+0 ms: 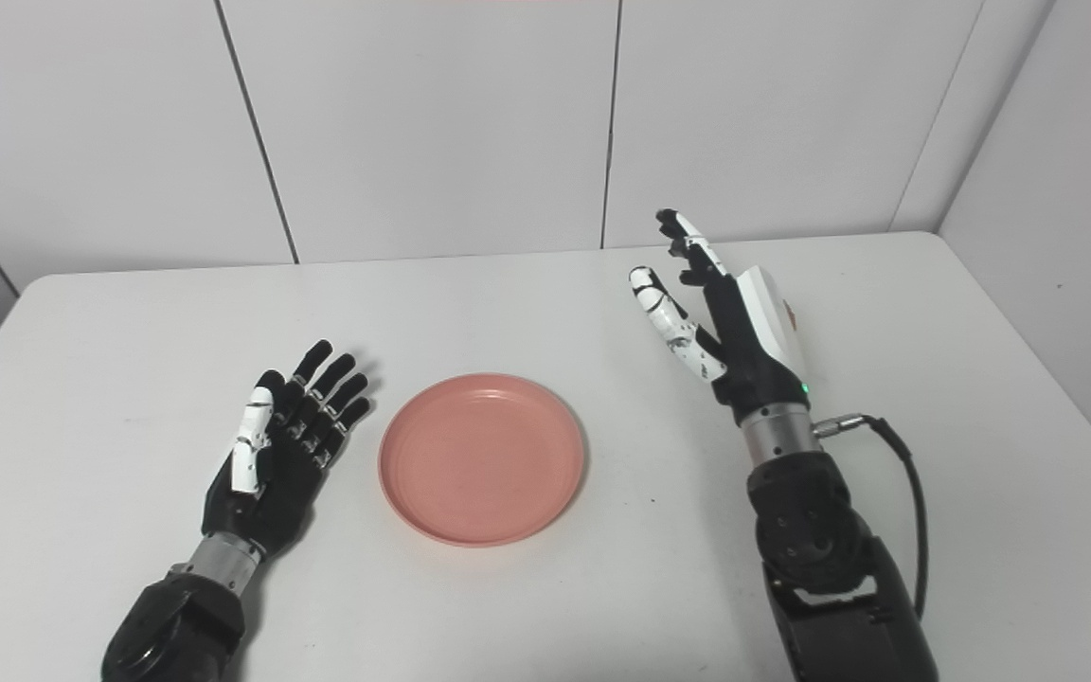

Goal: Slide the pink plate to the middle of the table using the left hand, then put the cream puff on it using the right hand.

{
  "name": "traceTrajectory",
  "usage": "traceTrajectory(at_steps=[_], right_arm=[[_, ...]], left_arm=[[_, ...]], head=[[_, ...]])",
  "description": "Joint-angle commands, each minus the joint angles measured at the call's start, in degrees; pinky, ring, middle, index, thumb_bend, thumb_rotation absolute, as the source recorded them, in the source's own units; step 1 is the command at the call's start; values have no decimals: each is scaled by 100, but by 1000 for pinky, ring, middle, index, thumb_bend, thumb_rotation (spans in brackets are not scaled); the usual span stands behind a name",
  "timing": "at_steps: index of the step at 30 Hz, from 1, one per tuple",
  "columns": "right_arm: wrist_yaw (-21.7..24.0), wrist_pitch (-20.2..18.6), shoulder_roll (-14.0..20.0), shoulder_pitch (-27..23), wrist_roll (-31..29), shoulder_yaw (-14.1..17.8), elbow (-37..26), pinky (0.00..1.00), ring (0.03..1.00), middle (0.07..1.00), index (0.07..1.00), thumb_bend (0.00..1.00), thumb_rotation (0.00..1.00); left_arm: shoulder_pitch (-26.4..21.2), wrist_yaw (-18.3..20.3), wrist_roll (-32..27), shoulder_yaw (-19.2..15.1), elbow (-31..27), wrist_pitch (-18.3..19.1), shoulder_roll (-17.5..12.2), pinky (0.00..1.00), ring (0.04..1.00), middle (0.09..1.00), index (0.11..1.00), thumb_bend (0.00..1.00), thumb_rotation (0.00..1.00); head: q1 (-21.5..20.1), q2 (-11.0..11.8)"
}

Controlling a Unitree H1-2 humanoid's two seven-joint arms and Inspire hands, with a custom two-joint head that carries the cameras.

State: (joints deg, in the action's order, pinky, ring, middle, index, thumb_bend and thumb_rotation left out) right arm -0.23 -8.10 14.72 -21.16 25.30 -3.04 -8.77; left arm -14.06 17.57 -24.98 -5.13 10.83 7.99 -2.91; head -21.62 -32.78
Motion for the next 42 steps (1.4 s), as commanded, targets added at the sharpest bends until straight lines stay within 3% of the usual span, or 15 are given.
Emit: traceTrajectory(at_steps=[1, 5, 12, 20, 27, 33, 42], right_arm=[[67, -50, 164, -281, 145, 30, -209, 811, 879, 900, 897, 586, 911], [70, -128, 348, -447, 385, 71, -85, 773, 853, 895, 898, 618, 822], [187, -458, 653, -711, 936, 75, 162, 789, 876, 915, 914, 728, 681], [520, -875, 1027, -890, 1395, -7, 385, 740, 858, 921, 930, 786, 574], [731, -1013, 1274, -942, 1633, -72, 626, 731, 868, 933, 947, 820, 539], [691, -873, 1438, -1009, 1730, -95, 980, 752, 878, 933, 950, 844, 522], [700, -981, 1491, -1143, 1740, -134, 1474, 763, 886, 942, 960, 856, 537]], left_arm=[[295, -122, 49, -28, 350, 311, -47, 1000, 977, 978, 975, 387, 1000], [291, -105, 24, -49, 421, 291, -81, 1000, 987, 987, 984, 376, 1000], [257, -77, -14, -83, 522, 293, -123, 1000, 985, 986, 982, 360, 1000], [245, -61, -2, -144, 581, 297, -143, 1000, 989, 989, 982, 352, 1000], [226, -19, -42, -213, 617, 337, -150, 1000, 986, 985, 979, 350, 1000], [213, 0, -85, -201, 630, 355, -175, 1000, 990, 989, 985, 349, 1000], [215, 25, -98, -207, 663, 344, -217, 1000, 992, 992, 991, 347, 1000]], head=[[7, -4], [-116, 58], [-178, 117], [-254, 141], [-290, 149], [-288, 147], [-295, 115]])
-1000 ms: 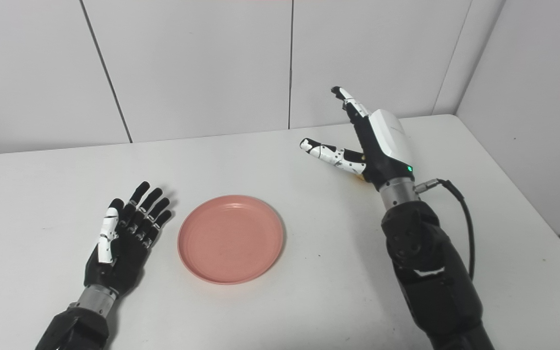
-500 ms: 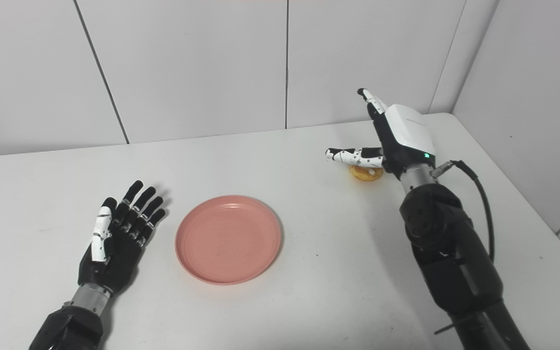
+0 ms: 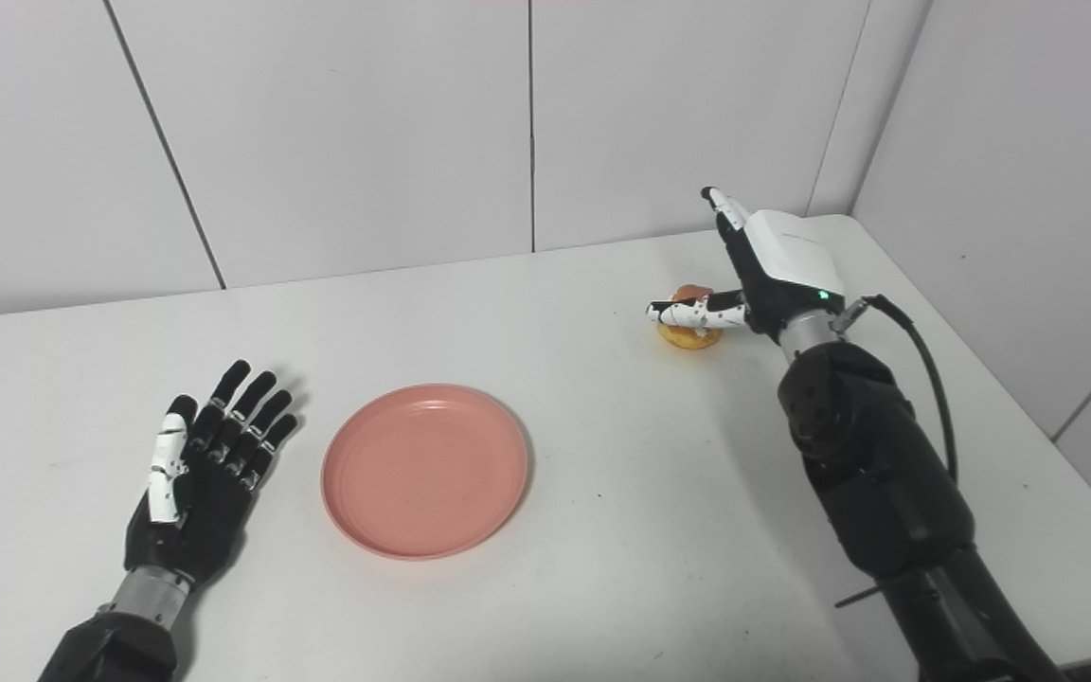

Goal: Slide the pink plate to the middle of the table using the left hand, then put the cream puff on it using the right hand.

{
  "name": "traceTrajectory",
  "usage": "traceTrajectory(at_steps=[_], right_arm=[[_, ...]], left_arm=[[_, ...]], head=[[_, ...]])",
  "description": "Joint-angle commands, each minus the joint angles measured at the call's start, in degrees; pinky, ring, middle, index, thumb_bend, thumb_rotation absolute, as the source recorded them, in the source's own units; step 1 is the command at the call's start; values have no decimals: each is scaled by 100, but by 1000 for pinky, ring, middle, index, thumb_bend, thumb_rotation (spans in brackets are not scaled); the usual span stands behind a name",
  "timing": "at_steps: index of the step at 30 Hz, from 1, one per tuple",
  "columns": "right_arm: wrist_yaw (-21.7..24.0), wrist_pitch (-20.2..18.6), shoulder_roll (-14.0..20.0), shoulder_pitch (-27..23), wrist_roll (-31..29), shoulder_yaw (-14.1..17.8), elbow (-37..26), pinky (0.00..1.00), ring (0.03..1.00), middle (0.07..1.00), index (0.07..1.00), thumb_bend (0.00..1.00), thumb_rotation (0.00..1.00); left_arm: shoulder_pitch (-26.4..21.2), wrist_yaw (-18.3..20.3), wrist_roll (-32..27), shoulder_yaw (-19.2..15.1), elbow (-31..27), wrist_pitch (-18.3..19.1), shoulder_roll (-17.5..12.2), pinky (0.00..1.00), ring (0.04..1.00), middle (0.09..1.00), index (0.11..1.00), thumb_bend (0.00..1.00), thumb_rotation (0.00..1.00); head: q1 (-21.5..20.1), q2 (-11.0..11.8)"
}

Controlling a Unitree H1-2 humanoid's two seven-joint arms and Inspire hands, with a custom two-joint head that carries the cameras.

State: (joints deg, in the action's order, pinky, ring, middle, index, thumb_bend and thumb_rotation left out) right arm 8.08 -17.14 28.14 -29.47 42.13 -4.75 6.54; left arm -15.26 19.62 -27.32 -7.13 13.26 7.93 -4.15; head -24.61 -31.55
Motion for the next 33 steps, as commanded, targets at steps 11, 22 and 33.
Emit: traceTrajectory(at_steps=[11, 22, 33], right_arm=[[-325, 42, 53, -531, -97, -43, 759, 737, 865, 934, 943, 882, 523], [-406, 46, -32, -729, -376, -184, 1313, 728, 862, 931, 944, 869, 488], [-436, 10, -186, -993, -669, -258, 1911, 693, 847, 937, 934, 878, 433]], left_arm=[[342, -270, 152, -48, 353, 428, -120, 1000, 980, 985, 982, 349, 1000], [374, -249, 164, -5, 287, 439, -130, 1000, 983, 985, 982, 355, 1000], [428, -282, 200, 42, 158, 475, -120, 1000, 979, 979, 976, 352, 1000]], head=[[19, -92], [49, -161], [44, -202]])
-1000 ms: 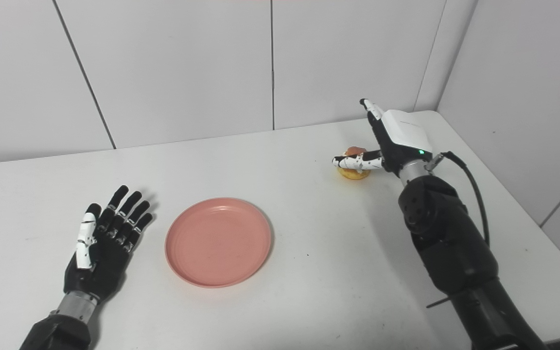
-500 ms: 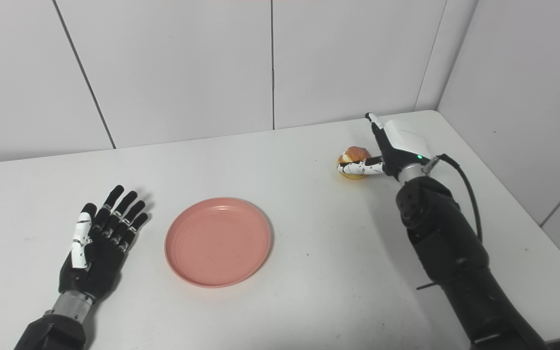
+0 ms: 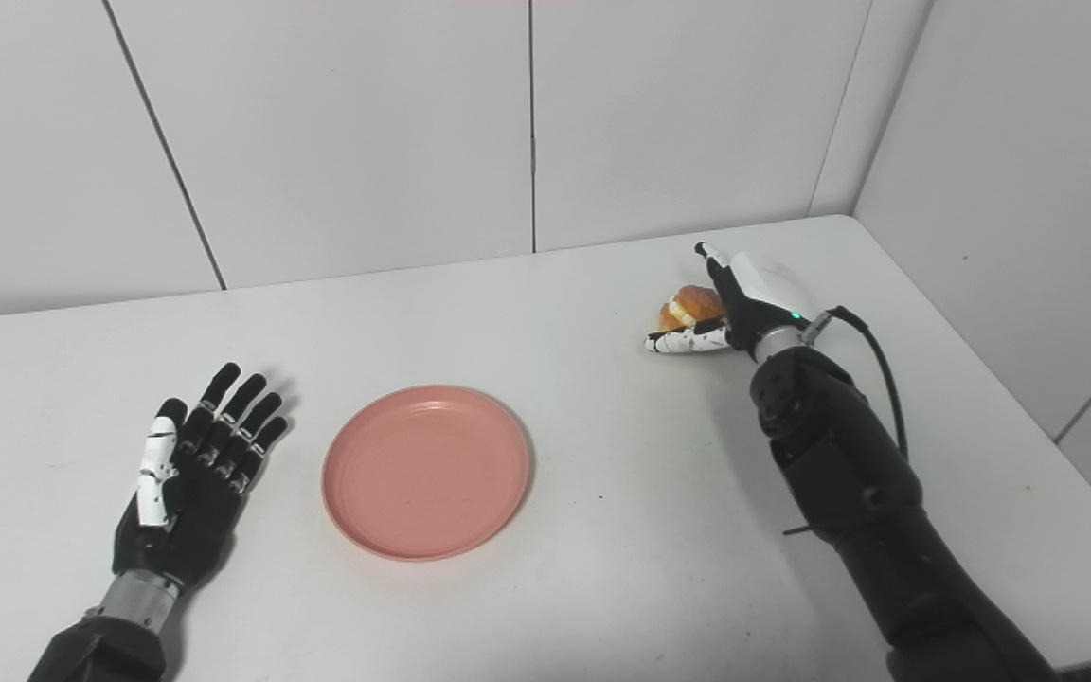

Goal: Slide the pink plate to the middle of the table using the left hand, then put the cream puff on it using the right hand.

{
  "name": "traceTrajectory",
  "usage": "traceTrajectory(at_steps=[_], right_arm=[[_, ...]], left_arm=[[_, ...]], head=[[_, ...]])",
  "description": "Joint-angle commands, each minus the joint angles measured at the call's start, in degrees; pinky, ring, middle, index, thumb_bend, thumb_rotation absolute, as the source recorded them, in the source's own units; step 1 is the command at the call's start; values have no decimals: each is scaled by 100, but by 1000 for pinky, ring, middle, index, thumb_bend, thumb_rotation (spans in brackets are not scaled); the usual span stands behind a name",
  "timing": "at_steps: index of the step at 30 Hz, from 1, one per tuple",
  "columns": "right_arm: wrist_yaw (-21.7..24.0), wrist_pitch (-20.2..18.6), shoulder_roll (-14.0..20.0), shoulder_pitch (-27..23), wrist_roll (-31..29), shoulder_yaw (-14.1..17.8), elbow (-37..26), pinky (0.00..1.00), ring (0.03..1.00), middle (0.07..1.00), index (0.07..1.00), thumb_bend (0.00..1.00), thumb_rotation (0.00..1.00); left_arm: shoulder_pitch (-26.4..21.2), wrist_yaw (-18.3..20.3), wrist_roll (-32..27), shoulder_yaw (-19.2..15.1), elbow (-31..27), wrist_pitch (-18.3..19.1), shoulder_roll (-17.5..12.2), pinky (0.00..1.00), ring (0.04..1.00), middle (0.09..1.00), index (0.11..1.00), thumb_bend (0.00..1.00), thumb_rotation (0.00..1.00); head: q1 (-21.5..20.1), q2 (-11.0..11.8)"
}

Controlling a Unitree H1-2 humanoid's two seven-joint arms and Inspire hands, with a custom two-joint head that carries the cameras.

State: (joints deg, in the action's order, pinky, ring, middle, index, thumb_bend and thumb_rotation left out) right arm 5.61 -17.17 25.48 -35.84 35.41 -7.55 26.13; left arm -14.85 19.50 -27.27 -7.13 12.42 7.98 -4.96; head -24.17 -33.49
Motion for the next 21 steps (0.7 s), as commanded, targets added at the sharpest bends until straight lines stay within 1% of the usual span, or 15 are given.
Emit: traceTrajectory(at_steps=[1, 6, 10, 14, 17, 21], right_arm=[[-202, 23, 70, -376, 0, -4, 5, 691, 845, 935, 933, 879, 431], [-245, 74, 57, -467, 0, -161, 254, 751, 872, 930, 933, 859, 444], [-341, 143, 49, -555, -58, -249, 536, 752, 873, 927, 929, 856, 432], [-456, 140, 58, -618, -69, -327, 762, 718, 848, 909, 917, 851, 429], [-510, 154, 78, -679, -111, -360, 952, 711, 844, 908, 914, 843, 428], [-634, 220, 95, -754, -162, -388, 1192, 670, 807, 885, 902, 832, 419]], left_arm=[[389, -271, 195, 47, 234, 473, -41, 1000, 980, 980, 977, 353, 1000], [391, -275, 147, 38, 206, 524, -39, 1000, 988, 988, 986, 356, 1000], [400, -319, 166, 45, 165, 548, -32, 1000, 983, 982, 981, 358, 1000], [402, -300, 169, 66, 174, 520, -43, 1000, 986, 986, 985, 358, 1000], [403, -306, 162, 62, 184, 516, -40, 1000, 986, 985, 985, 360, 1000], [406, -280, 167, 71, 210, 486, -52, 1000, 989, 989, 988, 364, 1000]], head=[[0, -11], [5, -18], [5, -19], [20, -14], [43, -35], [59, -49]])
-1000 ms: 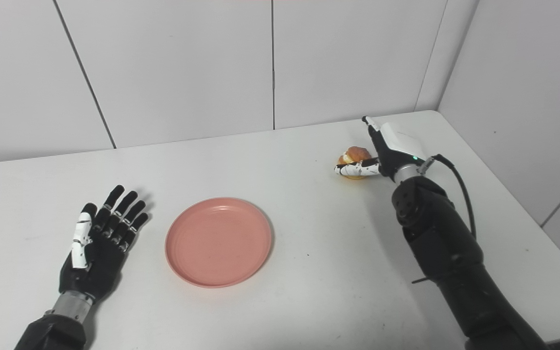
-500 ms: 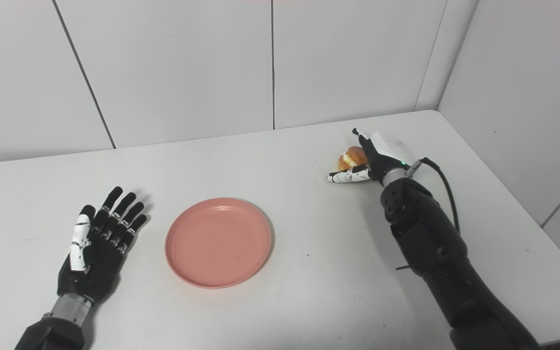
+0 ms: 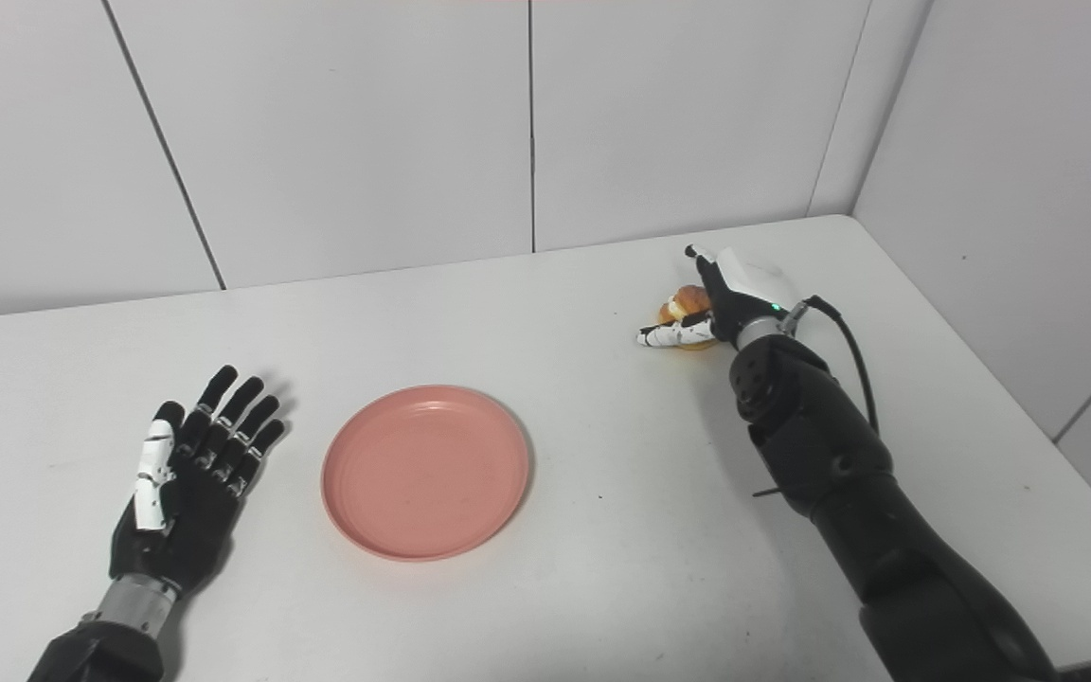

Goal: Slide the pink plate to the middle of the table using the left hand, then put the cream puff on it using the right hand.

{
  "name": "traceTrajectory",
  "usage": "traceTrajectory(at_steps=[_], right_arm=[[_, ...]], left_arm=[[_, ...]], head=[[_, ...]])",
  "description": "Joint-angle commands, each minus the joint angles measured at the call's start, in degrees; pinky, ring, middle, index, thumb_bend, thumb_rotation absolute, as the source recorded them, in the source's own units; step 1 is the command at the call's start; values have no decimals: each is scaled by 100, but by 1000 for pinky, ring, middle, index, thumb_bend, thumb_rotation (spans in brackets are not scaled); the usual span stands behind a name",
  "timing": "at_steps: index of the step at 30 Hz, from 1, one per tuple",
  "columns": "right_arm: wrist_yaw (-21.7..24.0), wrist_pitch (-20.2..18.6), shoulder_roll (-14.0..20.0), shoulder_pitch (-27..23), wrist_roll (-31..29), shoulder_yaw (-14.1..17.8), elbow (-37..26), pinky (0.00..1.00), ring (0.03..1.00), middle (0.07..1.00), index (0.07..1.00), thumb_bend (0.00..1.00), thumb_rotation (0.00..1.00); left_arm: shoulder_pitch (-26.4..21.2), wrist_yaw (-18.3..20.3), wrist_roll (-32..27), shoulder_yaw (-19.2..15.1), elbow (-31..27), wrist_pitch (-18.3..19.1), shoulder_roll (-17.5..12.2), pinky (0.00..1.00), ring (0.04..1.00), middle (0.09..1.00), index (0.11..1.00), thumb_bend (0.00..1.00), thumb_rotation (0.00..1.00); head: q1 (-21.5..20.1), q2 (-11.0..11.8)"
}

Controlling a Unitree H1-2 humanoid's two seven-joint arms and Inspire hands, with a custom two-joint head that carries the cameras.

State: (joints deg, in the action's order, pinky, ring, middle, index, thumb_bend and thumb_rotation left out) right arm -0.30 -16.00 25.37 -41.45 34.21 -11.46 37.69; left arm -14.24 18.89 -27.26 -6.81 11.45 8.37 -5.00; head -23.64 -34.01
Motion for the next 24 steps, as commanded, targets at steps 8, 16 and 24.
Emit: traceTrajectory(at_steps=[8, 16, 24], right_arm=[[-530, 296, 154, -215, 95, -140, 235, 332, 423, 514, 725, 679, 133], [-347, -45, 200, -256, 88, -273, 195, 333, 408, 485, 491, 501, 137], [-212, -348, 205, -237, 161, -316, 29, 344, 421, 495, 491, 493, 142]], left_arm=[[359, -238, 182, 63, 253, 451, -37, 1000, 978, 980, 980, 368, 1000], [371, -255, 179, 82, 200, 478, -32, 1000, 979, 981, 980, 365, 1000], [370, -275, 175, 72, 193, 484, -29, 1000, 977, 981, 981, 363, 1000]], head=[[16, -8], [37, -41], [36, -61]])
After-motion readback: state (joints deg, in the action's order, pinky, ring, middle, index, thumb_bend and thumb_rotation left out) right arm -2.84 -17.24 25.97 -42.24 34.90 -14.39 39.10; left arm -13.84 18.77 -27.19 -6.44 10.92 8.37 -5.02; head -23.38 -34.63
